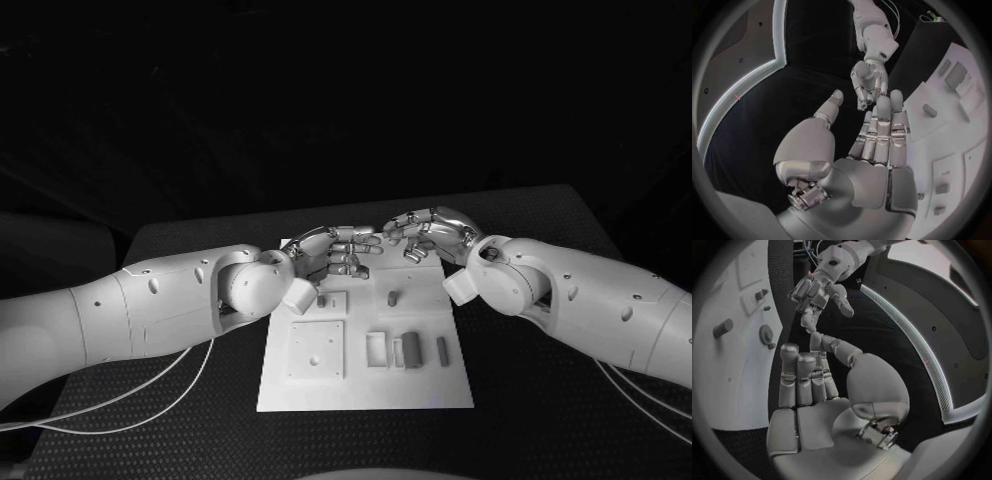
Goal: Assemble the parts on the task board
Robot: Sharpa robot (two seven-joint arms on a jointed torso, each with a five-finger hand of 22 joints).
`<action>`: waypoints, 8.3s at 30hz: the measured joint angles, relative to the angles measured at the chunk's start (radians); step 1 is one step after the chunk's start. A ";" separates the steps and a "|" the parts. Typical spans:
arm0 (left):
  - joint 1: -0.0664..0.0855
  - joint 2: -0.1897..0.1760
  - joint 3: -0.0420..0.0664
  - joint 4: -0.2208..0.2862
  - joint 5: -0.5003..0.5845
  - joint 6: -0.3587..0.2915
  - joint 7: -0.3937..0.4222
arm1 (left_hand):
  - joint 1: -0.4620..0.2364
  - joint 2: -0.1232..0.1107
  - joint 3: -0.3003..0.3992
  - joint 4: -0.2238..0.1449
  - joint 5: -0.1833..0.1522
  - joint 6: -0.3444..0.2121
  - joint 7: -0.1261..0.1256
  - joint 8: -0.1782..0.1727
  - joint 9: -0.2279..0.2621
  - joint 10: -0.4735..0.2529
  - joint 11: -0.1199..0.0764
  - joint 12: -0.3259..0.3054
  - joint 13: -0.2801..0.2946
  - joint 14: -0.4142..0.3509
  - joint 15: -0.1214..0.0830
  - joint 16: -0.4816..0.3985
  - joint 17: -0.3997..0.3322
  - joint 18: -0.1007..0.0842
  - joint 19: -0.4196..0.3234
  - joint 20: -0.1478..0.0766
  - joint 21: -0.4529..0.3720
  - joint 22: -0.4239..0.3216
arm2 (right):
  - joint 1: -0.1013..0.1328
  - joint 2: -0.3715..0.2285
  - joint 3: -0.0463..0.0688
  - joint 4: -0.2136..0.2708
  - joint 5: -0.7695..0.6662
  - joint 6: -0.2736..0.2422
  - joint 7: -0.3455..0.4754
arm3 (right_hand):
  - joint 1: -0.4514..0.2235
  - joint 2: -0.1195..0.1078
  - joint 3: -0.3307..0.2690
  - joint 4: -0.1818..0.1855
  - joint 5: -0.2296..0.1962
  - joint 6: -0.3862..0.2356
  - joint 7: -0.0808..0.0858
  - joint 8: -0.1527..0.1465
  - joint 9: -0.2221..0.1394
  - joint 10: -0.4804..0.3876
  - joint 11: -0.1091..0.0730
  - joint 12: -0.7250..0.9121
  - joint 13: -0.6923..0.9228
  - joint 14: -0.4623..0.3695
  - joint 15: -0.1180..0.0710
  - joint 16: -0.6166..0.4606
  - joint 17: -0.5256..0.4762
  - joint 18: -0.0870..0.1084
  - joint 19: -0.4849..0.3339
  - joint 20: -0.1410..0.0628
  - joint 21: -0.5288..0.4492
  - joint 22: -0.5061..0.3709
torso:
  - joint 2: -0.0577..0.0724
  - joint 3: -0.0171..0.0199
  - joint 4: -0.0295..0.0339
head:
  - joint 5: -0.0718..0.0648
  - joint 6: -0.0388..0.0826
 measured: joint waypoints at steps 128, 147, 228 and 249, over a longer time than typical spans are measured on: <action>-0.006 0.011 -0.005 -0.005 -0.007 -0.130 -0.014 | 0.192 0.071 0.265 -0.006 -0.007 0.278 -0.068 0.138 -0.008 0.318 -0.082 0.186 0.089 0.056 -0.077 0.020 0.027 -0.011 0.056 -0.056 -0.007 0.054 | -0.007 0.013 0.006 0.009 -0.244 0.035 0.030 | -0.001 0.006 0.001 -0.024 0.003 -0.024 0.020 -0.012 0.002 -0.032 0.013 -0.005 0.017 -0.022 0.005 0.000 0.009 0.013 -0.014 0.007 0.000 0.000 | 0.000 0.0006 0.0002 | -0.002 -0.015; 0.000 0.003 0.000 -0.013 -0.002 -0.149 0.016 | 0.186 0.082 0.286 -0.007 0.002 0.285 -0.072 0.169 0.054 0.324 -0.086 0.188 0.102 0.059 -0.080 0.020 0.028 -0.010 0.061 -0.061 -0.007 0.054 | -0.015 0.006 0.000 0.003 -0.302 0.026 0.010 | -0.001 0.006 0.004 -0.026 0.003 -0.026 0.023 -0.013 0.000 -0.037 0.016 -0.005 0.018 -0.025 0.009 0.000 0.010 0.013 -0.016 0.009 0.000 0.000 | 0.000 0.0010 0.0001 | -0.004 -0.014; -0.002 0.005 -0.003 -0.019 0.022 -0.050 -0.014 | 0.128 0.017 0.167 -0.007 -0.002 0.183 -0.012 0.062 -0.012 0.191 0.000 -0.002 -0.061 0.063 -0.002 -0.251 0.030 -0.016 -0.019 -0.006 -0.069 -0.152 | -0.041 0.033 0.024 0.020 -0.081 -0.036 0.042 | 0.009 0.009 0.007 -0.029 0.000 -0.017 0.012 -0.012 0.006 -0.034 0.012 -0.005 0.030 -0.022 0.013 0.000 0.011 0.013 -0.020 0.013 0.004 0.000 | 0.001 0.0005 0.0005 | -0.010 -0.007; -0.002 0.007 -0.003 -0.016 0.017 -0.062 -0.035 | 0.177 -0.014 0.161 -0.007 -0.002 0.179 -0.009 0.059 -0.015 0.204 -0.003 -0.001 -0.074 0.063 -0.002 -0.265 0.056 -0.017 -0.019 -0.006 -0.069 -0.165 | -0.042 0.032 0.023 0.025 -0.070 -0.030 0.045 | 0.009 0.009 0.007 -0.029 -0.001 -0.017 0.012 -0.008 0.005 -0.035 0.010 -0.005 0.030 -0.024 0.010 0.000 0.011 0.013 -0.021 0.015 0.004 0.000 | 0.001 0.0000 0.0000 | -0.009 -0.008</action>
